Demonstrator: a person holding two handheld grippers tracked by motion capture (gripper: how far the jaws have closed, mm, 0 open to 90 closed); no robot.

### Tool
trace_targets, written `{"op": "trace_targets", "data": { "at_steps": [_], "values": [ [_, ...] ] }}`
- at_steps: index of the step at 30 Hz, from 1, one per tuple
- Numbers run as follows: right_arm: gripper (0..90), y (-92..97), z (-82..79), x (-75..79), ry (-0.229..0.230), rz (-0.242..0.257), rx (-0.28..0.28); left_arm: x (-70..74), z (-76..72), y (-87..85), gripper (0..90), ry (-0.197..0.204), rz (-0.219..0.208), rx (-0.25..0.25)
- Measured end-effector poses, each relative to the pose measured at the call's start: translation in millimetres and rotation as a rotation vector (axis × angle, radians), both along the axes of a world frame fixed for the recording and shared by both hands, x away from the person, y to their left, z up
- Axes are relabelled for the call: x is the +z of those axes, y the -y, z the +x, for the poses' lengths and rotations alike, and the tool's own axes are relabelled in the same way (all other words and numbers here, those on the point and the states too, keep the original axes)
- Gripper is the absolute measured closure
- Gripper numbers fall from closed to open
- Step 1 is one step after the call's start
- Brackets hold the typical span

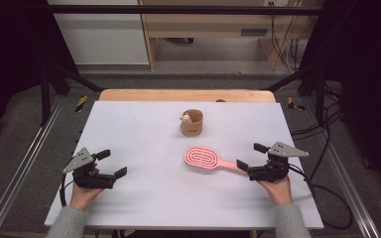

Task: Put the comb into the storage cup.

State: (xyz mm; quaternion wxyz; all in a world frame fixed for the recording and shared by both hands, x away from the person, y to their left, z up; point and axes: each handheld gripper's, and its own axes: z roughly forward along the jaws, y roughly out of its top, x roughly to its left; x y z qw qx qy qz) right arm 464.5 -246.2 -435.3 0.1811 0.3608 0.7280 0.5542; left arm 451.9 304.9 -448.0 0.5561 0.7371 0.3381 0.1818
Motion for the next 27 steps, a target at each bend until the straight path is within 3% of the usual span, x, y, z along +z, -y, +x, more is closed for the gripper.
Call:
{"op": "trace_targets", "data": {
  "at_steps": [8, 16, 27],
  "values": [
    [10.3, -10.4, 1.7, 3.5, 0.006, -0.038, 0.009, -0.5, 0.5, -0.2, 0.2, -0.002, 0.001, 0.003],
    [23.9, -19.6, 5.1, 7.6, 0.005, -0.078, 0.009, -0.7, 0.6, 0.2, 0.2, -0.001, 0.003, 0.005],
    [35.8, -27.7, 13.4, 8.5, -0.024, -0.092, 0.010, -0.8, 0.6, -0.1, 0.1, 0.000, 0.003, 0.006]
  ]
}}
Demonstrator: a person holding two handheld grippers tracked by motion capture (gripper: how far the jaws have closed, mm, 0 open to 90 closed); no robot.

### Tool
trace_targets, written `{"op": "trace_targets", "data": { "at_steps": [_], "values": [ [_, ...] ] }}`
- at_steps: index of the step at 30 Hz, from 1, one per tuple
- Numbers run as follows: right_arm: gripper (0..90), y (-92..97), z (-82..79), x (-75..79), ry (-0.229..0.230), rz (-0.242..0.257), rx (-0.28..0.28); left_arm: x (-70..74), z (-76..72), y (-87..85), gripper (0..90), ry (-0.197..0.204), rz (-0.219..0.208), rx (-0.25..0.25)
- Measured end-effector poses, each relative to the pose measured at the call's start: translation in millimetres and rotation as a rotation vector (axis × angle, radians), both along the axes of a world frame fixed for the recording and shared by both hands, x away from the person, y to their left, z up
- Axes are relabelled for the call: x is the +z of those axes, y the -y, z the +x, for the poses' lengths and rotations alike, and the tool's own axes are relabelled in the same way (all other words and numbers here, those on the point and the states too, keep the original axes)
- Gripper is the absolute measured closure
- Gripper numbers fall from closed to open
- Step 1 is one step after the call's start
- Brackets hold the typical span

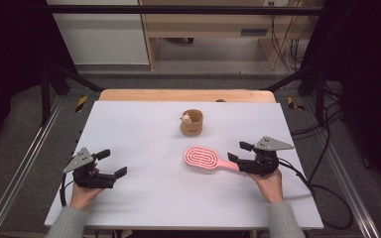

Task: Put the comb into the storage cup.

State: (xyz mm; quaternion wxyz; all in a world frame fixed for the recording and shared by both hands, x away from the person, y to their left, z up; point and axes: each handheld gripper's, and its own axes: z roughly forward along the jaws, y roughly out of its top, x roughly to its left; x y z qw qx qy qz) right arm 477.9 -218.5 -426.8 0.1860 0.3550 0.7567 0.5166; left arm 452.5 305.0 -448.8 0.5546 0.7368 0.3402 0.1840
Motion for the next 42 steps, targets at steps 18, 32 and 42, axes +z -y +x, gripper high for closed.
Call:
{"op": "trace_targets", "data": {
  "at_steps": [18, 32, 42],
  "values": [
    [64.8, -7.2, 7.7, -6.0, -0.027, -0.065, -0.023, -0.5, 0.5, 0.1, 0.2, 0.000, 0.002, 0.000],
    [83.1, -8.9, 13.3, -14.6, -0.089, -0.134, -0.030, -1.1, 0.6, 0.7, 0.3, -0.003, 0.004, -0.003],
    [90.0, -4.2, 18.4, -22.0, -0.158, -0.136, -0.031, -0.9, 0.4, 0.6, 0.3, -0.001, 0.002, -0.002]
  ]
}}
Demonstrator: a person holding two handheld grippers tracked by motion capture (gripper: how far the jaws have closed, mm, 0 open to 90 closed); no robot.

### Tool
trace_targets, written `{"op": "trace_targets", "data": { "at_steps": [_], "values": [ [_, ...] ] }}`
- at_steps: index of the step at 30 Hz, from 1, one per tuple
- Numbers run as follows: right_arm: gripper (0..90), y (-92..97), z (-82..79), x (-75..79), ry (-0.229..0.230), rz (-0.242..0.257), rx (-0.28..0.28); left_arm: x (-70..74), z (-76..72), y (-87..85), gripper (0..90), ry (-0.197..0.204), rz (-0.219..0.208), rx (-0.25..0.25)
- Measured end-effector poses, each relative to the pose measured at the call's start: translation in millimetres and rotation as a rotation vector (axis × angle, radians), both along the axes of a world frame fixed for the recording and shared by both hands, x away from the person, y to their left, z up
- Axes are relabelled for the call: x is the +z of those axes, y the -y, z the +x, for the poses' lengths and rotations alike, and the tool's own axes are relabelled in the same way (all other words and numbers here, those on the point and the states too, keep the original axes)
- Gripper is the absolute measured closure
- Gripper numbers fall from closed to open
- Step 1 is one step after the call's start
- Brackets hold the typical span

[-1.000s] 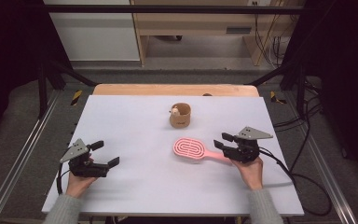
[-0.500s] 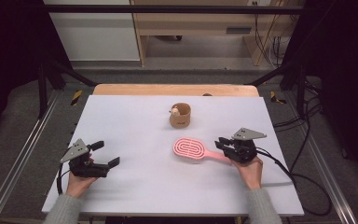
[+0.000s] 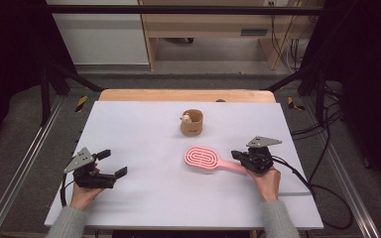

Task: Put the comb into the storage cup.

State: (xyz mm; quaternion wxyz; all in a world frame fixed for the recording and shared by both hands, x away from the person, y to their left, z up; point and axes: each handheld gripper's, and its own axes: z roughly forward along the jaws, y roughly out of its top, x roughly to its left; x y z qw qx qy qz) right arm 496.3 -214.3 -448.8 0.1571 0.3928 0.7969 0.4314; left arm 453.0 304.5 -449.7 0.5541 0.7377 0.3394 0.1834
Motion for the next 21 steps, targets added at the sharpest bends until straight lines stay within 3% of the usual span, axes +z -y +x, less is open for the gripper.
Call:
{"op": "trace_targets", "data": {
  "at_steps": [11, 21],
  "values": [
    [90.0, -2.9, 4.1, -7.2, -0.052, -0.060, 0.000, -0.4, 0.3, -0.1, 0.3, -0.003, 0.002, 0.000],
    [90.0, -3.5, 3.8, -8.7, -0.070, -0.104, -0.001, -0.5, 0.2, 0.1, 0.4, -0.002, 0.005, 0.000]
  ]
}}
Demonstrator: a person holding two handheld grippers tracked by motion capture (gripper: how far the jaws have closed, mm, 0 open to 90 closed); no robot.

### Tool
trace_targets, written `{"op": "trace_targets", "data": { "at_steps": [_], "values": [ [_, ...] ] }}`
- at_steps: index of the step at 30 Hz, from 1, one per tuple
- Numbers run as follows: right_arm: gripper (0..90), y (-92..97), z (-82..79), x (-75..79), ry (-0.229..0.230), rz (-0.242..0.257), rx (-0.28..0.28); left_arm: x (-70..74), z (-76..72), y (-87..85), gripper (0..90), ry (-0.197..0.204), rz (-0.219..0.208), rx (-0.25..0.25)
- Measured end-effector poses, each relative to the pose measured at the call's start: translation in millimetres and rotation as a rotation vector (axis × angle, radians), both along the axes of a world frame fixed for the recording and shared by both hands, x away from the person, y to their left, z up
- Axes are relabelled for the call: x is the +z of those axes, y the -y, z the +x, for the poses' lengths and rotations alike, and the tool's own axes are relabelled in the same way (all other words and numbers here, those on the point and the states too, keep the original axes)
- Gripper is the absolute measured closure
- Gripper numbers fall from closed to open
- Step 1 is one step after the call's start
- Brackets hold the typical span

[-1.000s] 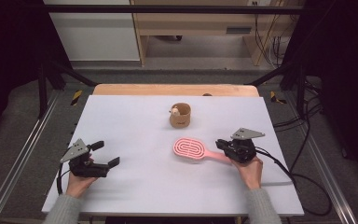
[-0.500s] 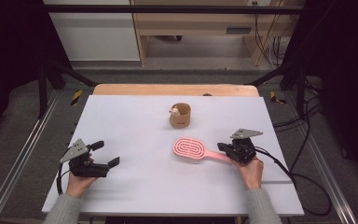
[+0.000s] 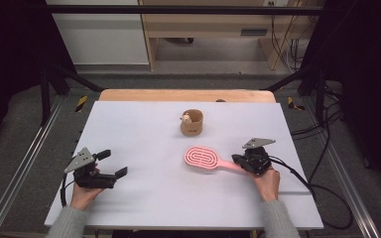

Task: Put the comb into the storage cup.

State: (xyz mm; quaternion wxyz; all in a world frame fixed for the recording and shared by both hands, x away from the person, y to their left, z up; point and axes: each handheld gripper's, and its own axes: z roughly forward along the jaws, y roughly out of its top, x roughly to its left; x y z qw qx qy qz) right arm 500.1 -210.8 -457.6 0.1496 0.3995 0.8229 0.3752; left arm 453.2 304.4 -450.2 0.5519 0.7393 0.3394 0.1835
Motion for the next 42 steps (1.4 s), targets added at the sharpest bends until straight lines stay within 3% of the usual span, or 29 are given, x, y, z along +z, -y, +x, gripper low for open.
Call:
{"op": "trace_targets", "data": {
  "at_steps": [24, 42],
  "values": [
    [90.0, -3.1, -5.5, -1.9, -0.052, 0.003, 0.020, 0.1, -0.2, 0.0, 0.4, 0.000, 0.001, 0.002],
    [90.0, -6.3, -17.6, -2.4, -0.060, 0.016, 0.047, 0.4, -0.4, -0.1, 0.5, 0.001, 0.001, 0.003]
  ]
}}
